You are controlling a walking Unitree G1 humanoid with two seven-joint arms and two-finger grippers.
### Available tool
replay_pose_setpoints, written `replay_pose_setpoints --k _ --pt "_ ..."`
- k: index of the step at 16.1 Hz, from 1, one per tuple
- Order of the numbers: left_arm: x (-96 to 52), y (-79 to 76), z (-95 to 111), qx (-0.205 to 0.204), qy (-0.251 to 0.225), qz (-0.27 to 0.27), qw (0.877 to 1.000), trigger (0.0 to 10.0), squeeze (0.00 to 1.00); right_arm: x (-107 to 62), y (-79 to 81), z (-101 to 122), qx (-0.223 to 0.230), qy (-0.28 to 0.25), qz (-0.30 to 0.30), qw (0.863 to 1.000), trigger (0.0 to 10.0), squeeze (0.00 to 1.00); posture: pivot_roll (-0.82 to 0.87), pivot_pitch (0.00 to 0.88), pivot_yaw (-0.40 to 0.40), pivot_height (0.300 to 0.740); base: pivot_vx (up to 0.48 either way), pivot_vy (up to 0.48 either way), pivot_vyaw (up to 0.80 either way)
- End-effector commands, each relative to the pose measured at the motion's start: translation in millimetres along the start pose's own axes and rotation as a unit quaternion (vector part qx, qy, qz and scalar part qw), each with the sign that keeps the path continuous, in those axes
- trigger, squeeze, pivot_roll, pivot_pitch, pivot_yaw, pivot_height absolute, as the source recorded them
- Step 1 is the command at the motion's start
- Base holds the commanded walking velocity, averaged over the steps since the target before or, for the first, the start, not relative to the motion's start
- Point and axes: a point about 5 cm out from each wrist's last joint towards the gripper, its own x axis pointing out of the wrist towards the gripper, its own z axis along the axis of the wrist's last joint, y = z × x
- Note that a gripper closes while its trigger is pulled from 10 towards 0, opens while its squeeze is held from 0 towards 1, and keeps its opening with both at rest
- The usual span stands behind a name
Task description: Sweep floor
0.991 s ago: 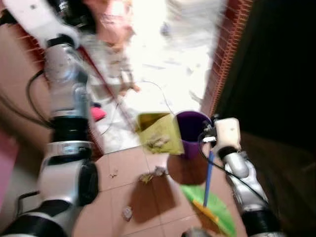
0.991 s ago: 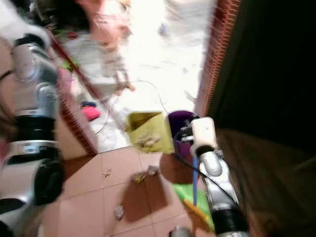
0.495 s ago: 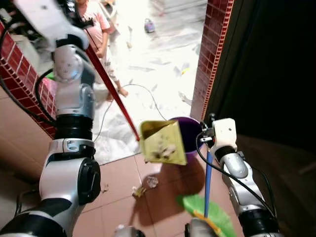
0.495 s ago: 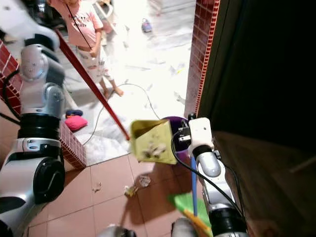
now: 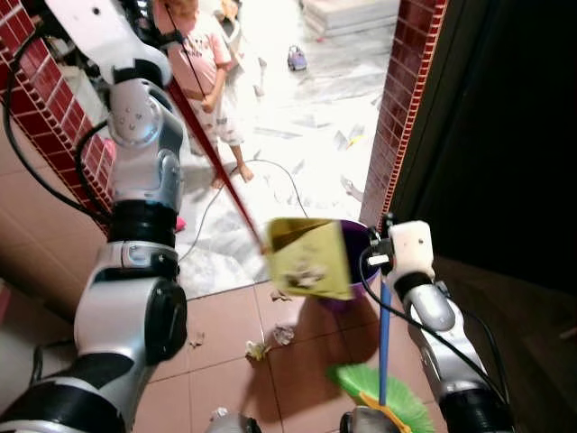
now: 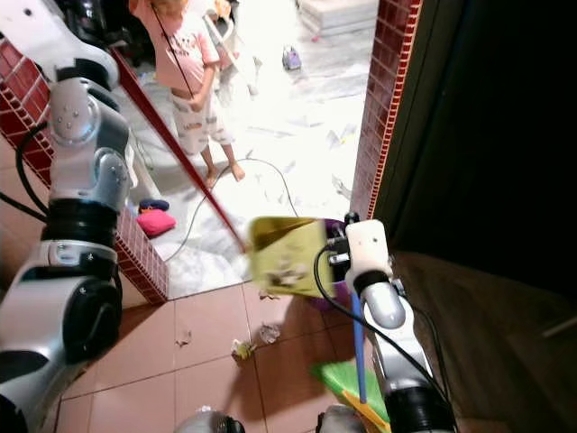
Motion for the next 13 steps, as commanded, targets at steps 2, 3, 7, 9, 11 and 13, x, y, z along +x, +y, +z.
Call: replay_pose_setpoints --k 2,3,7,9,11,13 --pt "12.8 -12.7 21.1 -0.004 -0.053 -0.015 0.998 10.0 0.00 -9.5 -3.1 -11.4 -0.004 0.028 -0.006 1.000 10.0 0.00 -0.23 0.000 0.139 0.740 0.000 0.000 0.00" --pt "13.1 -18.6 18.5 -0.002 -0.051 -0.022 0.998 10.0 0.00 -14.1 -5.2 -11.9 -0.003 0.027 -0.009 1.000 10.0 0.00 -0.24 0.000 0.147 0.740 0.000 0.000 0.00" --pt "14.7 -39.9 12.2 0.010 -0.051 -0.055 0.997 10.0 0.00 -38.0 -15.7 -13.2 -0.001 0.024 -0.038 0.999 10.0 0.00 -0.30 0.000 0.177 0.740 0.000 0.000 0.00" --pt "14.1 -49.5 8.7 0.024 -0.049 -0.081 0.995 10.0 0.00 -58.1 -22.0 -16.2 -0.008 0.035 -0.056 0.998 10.0 0.00 -0.33 0.000 0.192 0.740 0.000 0.000 0.00" --pt "12.5 -56.3 5.8 0.037 -0.050 -0.098 0.993 10.0 0.00 -77.6 -26.6 -18.2 -0.010 0.046 -0.071 0.996 10.0 0.00 -0.35 0.000 0.203 0.740 0.000 0.000 0.00" --pt "11.5 -64.5 4.6 0.036 -0.047 -0.103 0.993 10.0 0.00 -94.1 -28.3 -20.4 -0.012 0.057 -0.081 0.995 10.0 0.00 -0.37 0.000 0.212 0.740 0.000 0.000 0.00"
